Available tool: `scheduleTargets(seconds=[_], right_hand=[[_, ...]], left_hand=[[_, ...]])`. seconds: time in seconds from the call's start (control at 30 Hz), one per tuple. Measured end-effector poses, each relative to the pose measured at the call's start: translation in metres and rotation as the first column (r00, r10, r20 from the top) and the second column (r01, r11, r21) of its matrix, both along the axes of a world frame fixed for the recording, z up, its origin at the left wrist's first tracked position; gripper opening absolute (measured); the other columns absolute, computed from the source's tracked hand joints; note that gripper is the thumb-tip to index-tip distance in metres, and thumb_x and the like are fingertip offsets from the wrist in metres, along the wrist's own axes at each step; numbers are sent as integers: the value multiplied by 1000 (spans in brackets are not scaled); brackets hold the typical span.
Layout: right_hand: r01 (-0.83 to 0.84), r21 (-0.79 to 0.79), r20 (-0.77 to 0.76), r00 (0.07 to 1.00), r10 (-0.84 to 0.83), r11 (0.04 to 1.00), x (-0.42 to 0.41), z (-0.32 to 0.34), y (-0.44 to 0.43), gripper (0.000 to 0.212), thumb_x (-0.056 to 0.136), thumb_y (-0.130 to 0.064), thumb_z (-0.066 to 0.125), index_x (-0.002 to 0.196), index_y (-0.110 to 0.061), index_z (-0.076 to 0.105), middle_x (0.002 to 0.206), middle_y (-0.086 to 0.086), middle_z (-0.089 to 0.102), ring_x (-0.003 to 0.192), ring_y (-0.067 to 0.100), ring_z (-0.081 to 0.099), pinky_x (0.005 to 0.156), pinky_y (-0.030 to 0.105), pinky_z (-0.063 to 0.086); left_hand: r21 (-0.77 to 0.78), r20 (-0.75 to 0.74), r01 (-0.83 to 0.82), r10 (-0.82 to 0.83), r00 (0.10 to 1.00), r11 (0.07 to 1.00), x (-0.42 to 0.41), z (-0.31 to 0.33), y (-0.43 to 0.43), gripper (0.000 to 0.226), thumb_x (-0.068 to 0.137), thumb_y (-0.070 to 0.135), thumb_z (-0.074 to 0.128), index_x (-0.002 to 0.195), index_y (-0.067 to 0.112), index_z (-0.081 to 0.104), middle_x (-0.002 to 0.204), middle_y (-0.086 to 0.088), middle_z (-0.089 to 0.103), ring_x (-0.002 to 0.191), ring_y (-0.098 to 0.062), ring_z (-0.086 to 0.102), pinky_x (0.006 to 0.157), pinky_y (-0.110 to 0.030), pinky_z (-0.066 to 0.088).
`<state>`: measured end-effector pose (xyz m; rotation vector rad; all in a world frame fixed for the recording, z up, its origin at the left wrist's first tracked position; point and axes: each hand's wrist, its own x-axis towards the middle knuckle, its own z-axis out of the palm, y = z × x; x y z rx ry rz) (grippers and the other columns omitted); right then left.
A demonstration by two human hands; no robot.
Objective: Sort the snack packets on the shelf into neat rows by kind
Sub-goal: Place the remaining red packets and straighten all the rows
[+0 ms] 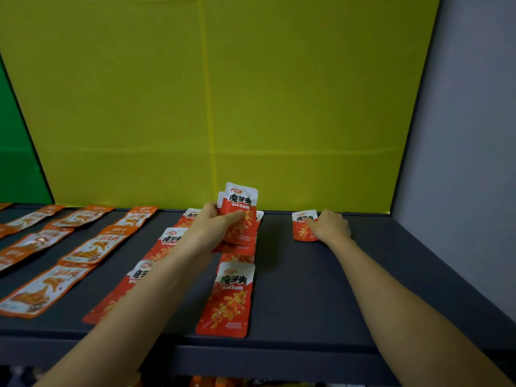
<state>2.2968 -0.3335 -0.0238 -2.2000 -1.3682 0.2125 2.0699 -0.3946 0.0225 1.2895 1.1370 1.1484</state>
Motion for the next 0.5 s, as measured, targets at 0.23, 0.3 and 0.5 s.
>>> scheduleTargets(seconds=[0.23, 0.3, 0.5], right_hand=[[-111, 256, -111, 983, 144, 960, -11, 27, -20, 58, 98, -47, 24, 111, -2, 59, 109, 17, 62, 106, 33, 57, 83, 36, 40], [-242, 324, -270, 903, 334, 915, -19, 44, -41, 58, 98, -49, 22, 98, -9, 64, 81, 5, 64, 80, 21, 57, 73, 31, 38], [-464, 311, -388, 735, 556, 829, -28, 38, -105, 29, 85, -39, 62, 96, -12, 57, 70, -3, 63, 56, 9, 50, 60, 23, 38]], left_hand=[[9, 40, 50, -50, 998, 999, 13, -1, -17, 33, 88, 16, 61, 116, 9, 46, 96, -6, 63, 74, -17, 64, 53, -29, 55], [22, 43, 73, -74, 996, 997, 21, -3, -25, 31, 88, 16, 61, 115, 11, 46, 94, -4, 63, 74, -16, 63, 52, -27, 55], [57, 46, 146, -148, 988, 988, 52, -12, -50, 28, 87, 17, 62, 111, 13, 48, 89, 0, 64, 74, -14, 63, 54, -26, 53]])
